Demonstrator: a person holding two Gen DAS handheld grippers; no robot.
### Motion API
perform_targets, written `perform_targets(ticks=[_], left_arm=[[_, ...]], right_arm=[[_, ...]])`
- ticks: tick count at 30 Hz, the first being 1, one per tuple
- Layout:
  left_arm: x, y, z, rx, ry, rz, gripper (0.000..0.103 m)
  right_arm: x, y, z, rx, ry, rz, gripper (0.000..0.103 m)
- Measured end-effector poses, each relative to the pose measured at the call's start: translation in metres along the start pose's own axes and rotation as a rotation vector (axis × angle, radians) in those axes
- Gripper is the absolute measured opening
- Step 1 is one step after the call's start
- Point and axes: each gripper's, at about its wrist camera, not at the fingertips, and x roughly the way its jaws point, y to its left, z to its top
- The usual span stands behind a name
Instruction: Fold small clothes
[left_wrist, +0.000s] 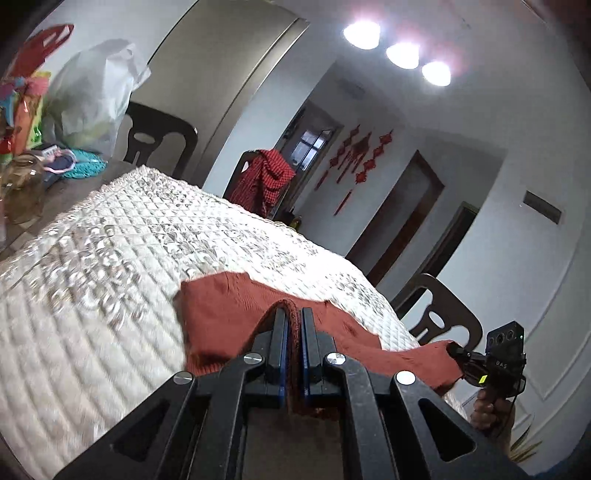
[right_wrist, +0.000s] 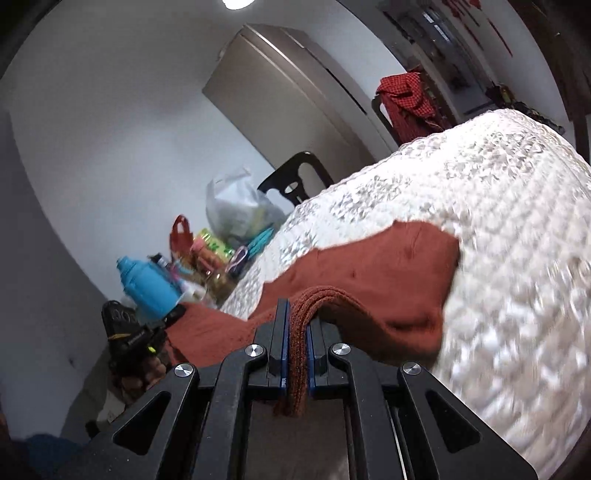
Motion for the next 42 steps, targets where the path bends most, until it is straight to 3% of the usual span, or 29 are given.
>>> perform_targets(ticks=[7,11,13,22,27,30,32,36,42], left_arm=[[0.088,0.034,0.030,-0.069,0.118,0.096,0.007],[0.143,0.069,0.016,-0.151,0.273,0.180,0.007],[0.156,0.078,0.006,-0.153,0.310,0.212,0.008],[0.148,0.070,0.014,-0.168,0.278,0.166,0.008],[0.161,0.084,0.029,-0.279,0.262,0.165,0.009],[0.161,0.093,0.034,-0.338,0.229,0.189,0.028],[0.155,0.096,0.036,-0.354,0.196,0.191,0.031],[0.142,0.093,0.035,-0.313,0.166,0.226,0.031],[0.130,0.083,0.029,-0.276,0.158,0.197,0.031]], right_arm=[[0.069,-0.049,0.049,0.109,0.066,-0.057,0.007],[0.113,-0.105,0.049,0.290,0.188,-0.141,0.009],[0.123,-0.121,0.041,0.338,0.219,-0.161,0.010],[0.118,-0.106,0.040,0.273,0.223,-0.111,0.010],[0.130,-0.132,0.057,0.427,0.164,-0.036,0.011],[0.132,-0.146,0.063,0.498,0.129,-0.031,0.016],[0.132,-0.145,0.064,0.507,0.120,-0.028,0.017],[0.128,-0.135,0.063,0.475,0.101,-0.006,0.036],[0.118,-0.139,0.072,0.515,0.018,-0.001,0.037]])
